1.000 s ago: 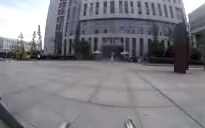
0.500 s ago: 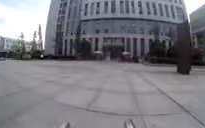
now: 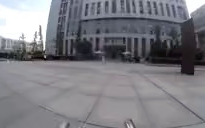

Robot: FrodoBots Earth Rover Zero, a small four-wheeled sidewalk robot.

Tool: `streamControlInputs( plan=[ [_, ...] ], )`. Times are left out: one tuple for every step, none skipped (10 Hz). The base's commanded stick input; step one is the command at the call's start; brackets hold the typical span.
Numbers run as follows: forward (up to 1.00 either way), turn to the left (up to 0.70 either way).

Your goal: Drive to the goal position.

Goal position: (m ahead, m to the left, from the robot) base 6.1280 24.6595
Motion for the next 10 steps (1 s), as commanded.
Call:
streamControlInputs(
  plan=[
    [0.70,0.00],
    [0.70,0.00],
    [0.70,0.00],
    [0.70,0.00],
    [0.70,0.00],
    [0.70,0.00],
    [0.70,0.00],
    [0.70,0.00],
    [0.70,0.00],
    [0.70,0.00]
  ],
)
